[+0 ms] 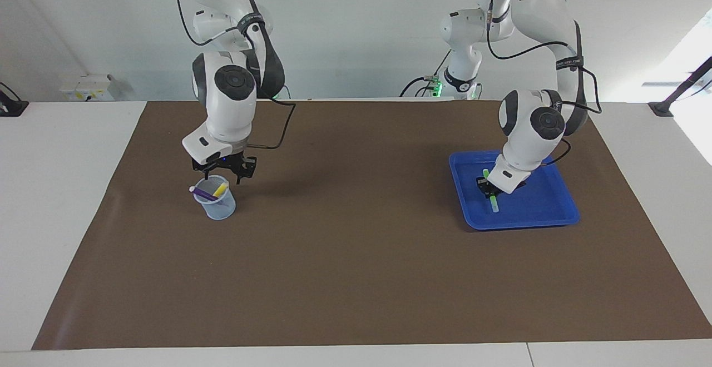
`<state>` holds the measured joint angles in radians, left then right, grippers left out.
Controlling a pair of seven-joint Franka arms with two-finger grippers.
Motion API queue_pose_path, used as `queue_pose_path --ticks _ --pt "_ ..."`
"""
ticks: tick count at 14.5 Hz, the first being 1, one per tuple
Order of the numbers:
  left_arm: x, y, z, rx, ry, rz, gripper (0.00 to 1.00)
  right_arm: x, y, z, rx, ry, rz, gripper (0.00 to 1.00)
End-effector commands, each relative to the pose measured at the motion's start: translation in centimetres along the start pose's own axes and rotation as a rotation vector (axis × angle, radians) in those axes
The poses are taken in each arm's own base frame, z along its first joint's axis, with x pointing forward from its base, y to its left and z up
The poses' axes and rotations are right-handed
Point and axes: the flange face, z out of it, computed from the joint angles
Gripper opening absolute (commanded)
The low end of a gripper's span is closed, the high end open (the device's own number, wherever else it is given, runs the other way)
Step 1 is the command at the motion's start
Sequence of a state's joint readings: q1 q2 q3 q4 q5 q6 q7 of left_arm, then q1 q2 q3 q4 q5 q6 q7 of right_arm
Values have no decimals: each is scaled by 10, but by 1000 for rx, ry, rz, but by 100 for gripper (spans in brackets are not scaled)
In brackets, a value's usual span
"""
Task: Right arm passes pens to left for tray arrangement
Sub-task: 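Place the green pen in the tray while the right gripper grasps the yellow pen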
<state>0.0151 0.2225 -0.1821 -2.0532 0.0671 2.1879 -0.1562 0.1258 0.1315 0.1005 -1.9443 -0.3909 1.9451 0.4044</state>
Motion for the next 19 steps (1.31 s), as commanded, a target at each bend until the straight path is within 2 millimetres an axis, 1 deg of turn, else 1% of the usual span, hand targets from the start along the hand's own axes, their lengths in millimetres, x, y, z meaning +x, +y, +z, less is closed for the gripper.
queue_pose_path --ticks 1,2,4,6,8,11,13,15,16,17,19 --pt "-7 -4 6 19 15 11 18 -8 -11 9 -17 21 8 56" --pt "-7 -4 6 19 15 10 99 -10 -11 12 -21 27 3 53" --pt "-7 -5 6 19 14 8 100 -17 -13 23 -38 42 -20 52" --pt "-7 -5 6 19 14 10 100 -19 -12 28 -54 55 -34 51" --pt "-7 -6 6 19 15 7 100 -19 -9 30 -79 63 -46 51" --pt "-3 -6 0 19 17 -1 100 -19 -6 28 -109 76 -57 46" --pt "5 -5 -28 16 8 -15 100 -19 -7 27 -112 79 -61 42" --pt "13 -4 -71 7 -38 -38 100 -19 -7 27 -113 76 -61 29" --pt "14 -1 -92 -33 -54 -61 100 -19 -6 28 -112 77 -60 17" --pt "11 7 -116 -63 -57 -75 100 -19 -6 28 -112 77 -60 0" --pt "3 20 -157 -102 -61 -139 100 -18 -6 25 -115 76 -56 0"
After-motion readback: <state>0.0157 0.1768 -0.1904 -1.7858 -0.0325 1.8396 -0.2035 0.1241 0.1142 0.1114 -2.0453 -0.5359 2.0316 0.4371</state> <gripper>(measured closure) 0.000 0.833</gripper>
